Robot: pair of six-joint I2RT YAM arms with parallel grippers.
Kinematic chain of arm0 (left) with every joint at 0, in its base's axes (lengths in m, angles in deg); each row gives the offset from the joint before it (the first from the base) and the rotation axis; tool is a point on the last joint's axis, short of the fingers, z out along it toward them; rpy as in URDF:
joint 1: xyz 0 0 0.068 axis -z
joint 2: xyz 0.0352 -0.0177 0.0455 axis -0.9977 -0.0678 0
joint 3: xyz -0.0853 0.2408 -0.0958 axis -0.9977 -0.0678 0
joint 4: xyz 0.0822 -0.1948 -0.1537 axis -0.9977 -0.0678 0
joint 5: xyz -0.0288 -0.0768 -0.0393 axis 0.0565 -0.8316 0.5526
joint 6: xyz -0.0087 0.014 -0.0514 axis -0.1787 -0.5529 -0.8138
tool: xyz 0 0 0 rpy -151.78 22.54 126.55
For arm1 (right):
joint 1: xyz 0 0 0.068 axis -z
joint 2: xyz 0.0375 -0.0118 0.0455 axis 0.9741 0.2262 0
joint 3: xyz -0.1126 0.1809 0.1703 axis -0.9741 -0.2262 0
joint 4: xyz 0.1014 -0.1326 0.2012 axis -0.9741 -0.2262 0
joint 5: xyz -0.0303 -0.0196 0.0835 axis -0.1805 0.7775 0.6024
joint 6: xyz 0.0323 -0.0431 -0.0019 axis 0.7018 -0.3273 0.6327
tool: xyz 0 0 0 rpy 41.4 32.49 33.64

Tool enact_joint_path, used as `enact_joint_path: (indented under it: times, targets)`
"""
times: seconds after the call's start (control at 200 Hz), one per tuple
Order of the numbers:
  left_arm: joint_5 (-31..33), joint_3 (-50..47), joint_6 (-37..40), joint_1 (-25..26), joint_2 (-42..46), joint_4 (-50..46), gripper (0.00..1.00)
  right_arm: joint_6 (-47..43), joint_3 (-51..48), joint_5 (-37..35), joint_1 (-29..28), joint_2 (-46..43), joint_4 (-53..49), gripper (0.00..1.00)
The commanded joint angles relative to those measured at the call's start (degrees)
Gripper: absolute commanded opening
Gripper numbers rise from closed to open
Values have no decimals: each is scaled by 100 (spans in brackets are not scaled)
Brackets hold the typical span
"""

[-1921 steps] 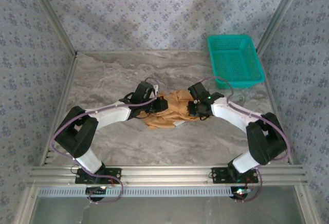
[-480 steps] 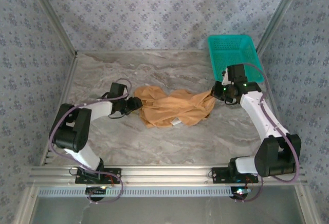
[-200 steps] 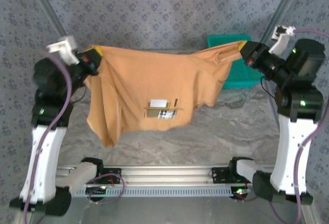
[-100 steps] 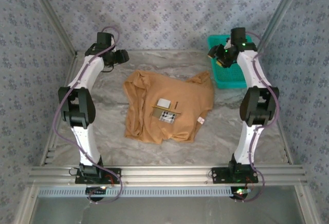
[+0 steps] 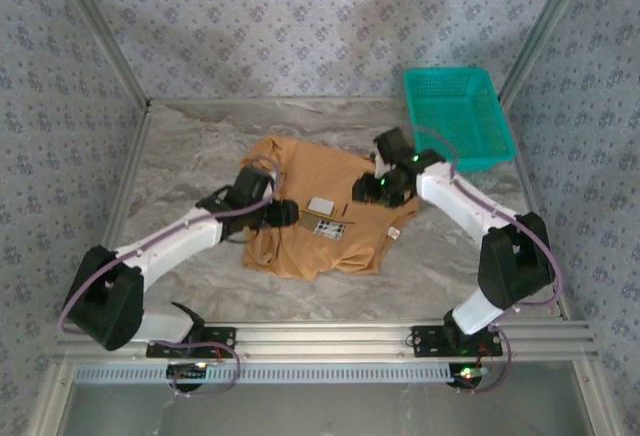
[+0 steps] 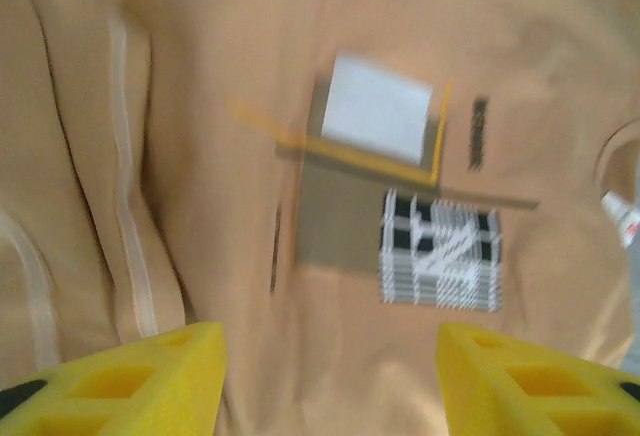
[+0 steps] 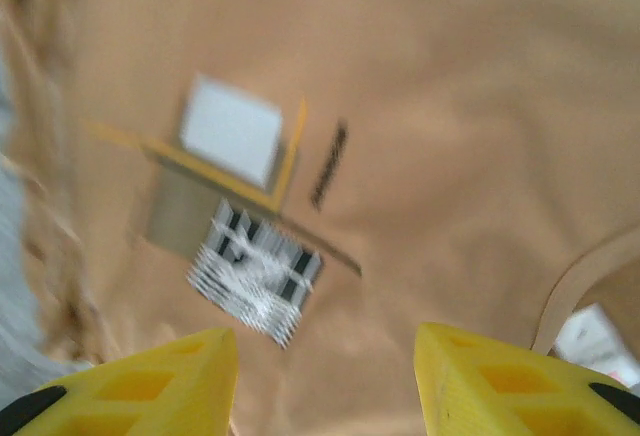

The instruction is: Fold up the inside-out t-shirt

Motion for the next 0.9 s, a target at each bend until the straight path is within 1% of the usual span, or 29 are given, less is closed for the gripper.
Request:
enact_joint_path:
  times: [0.0, 0.095, 0.17, 0.235, 0.285, 0.345, 0.415, 0.465, 0.52, 0.58, 0.65, 0.695, 0.76, 0.79, 0.844, 0.894]
  targets:
    - [200, -645, -790, 168, 402, 833, 59, 159, -717, -362, -358, -273, 54, 52]
    - [201, -1077, -936, 165, 382, 1196, 59, 391, -1279, -398, -661, -345, 376, 52]
    - [255, -1195, -973, 61, 193, 1345, 61, 459, -1531, -293, -655, -158, 560, 52]
    - [252, -1277, -987, -232, -11, 1493, 61, 430, -1549, -356, -491, 101, 824, 50]
    - [190, -1325, -978, -603, -169, 1622, 61, 345, -1487, -405, -261, 332, 992, 49]
    - [138, -1300, -848, -1064, -387, 1713, 61, 149, -1218, -461, 125, 689, 1173, 47]
    - [166, -1081, -532, -1530, -690, 1640, 60, -88, -701, -360, 530, 1141, 1251, 44]
    - [181, -816, -297, -1814, -945, 1460, 54, -212, -290, -319, 710, 1419, 1197, 43]
    - [236, -521, -86, -2005, -1143, 1261, 48, -346, 238, -245, 844, 1661, 999, 42]
    - [382, -300, 78, -2032, -1148, 1090, 44, -454, 599, -220, 893, 1742, 776, 42]
    - [566, -175, 154, -1916, -874, 891, 43, -536, 713, -220, 894, 1579, 613, 43]
    - [817, -131, 252, -1665, -571, 746, 44, -580, 670, -236, 869, 1356, 383, 46]
    - [1232, -59, 522, -1059, -78, 551, 52, -585, 438, -273, 827, 942, 247, 47]
    - [1325, -46, 666, -746, 114, 524, 54, -556, 276, -269, 799, 705, 248, 48]
    - [1276, -83, 922, -155, 361, 668, 58, -485, -149, -256, 757, 316, 263, 48]
    - [1007, -191, 1101, 320, 445, 953, 60, -414, -434, -189, 743, 4, 301, 47]
